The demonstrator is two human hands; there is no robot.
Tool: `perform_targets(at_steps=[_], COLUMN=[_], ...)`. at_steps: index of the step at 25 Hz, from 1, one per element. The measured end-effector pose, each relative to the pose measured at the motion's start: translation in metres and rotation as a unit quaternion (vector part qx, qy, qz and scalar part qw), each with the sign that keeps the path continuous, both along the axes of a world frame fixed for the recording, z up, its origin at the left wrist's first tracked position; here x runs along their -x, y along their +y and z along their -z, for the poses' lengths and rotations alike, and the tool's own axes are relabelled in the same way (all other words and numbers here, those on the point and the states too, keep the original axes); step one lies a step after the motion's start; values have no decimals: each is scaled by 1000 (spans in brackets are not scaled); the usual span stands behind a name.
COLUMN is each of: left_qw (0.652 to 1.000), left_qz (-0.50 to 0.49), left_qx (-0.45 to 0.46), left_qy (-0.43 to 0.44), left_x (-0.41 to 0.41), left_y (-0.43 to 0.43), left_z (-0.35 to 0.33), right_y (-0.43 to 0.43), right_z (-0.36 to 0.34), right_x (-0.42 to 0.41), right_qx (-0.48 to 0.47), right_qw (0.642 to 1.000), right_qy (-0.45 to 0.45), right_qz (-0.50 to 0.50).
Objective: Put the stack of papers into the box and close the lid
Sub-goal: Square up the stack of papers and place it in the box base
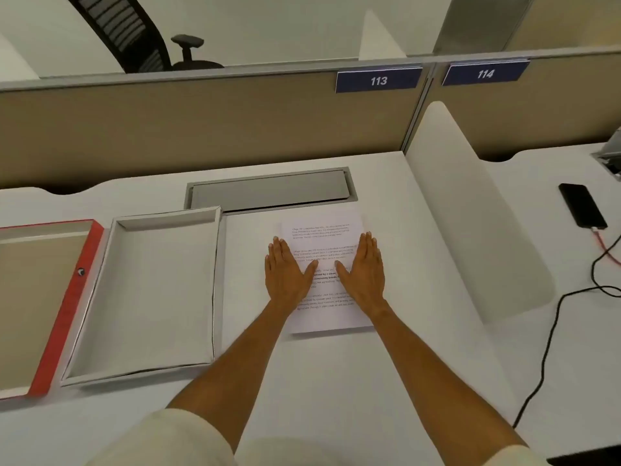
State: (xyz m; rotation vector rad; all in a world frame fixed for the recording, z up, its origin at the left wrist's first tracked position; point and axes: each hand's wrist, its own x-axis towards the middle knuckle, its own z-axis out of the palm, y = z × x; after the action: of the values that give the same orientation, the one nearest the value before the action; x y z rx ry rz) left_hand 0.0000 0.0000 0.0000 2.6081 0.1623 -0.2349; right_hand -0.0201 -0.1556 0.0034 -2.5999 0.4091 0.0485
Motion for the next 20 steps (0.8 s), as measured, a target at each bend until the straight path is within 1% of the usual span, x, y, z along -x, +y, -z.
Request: perform_targets(at_steps=[2, 4, 6, 8, 9, 12, 16, 20], left_qw=[999, 997, 992, 981, 974, 958, 949, 950], left_qz=[-32, -67, -103, -149, -169, -206, -208, -180], left_qx=[1, -7, -15, 13, 33, 60, 36, 58], left_qy=[26, 46, 73, 125, 149, 192, 236, 249], left_x=[-3, -7, -13, -21, -23, -30, -43, -48], left_y=[-4, -7, -12, -13, -14, -20, -23, -13], left_z=[2, 1, -3, -7, -8, -15, -26, -27], right_y=[-1, 0, -1, -5, -6, -7, -10, -16], right_z=[4, 5, 4, 0, -1, -5, -11, -13], right_x=[-3, -5, -10, -18, -21, -30, -42, -48], right_qx=[-41, -66, -43, -21, -25, -72, -99, -108], right_qw=[997, 989, 985, 978, 974, 959, 948, 944], right_qy=[16, 55, 77, 104, 123, 171, 203, 225], right_qz=[63, 117, 152, 178, 188, 216, 225, 217])
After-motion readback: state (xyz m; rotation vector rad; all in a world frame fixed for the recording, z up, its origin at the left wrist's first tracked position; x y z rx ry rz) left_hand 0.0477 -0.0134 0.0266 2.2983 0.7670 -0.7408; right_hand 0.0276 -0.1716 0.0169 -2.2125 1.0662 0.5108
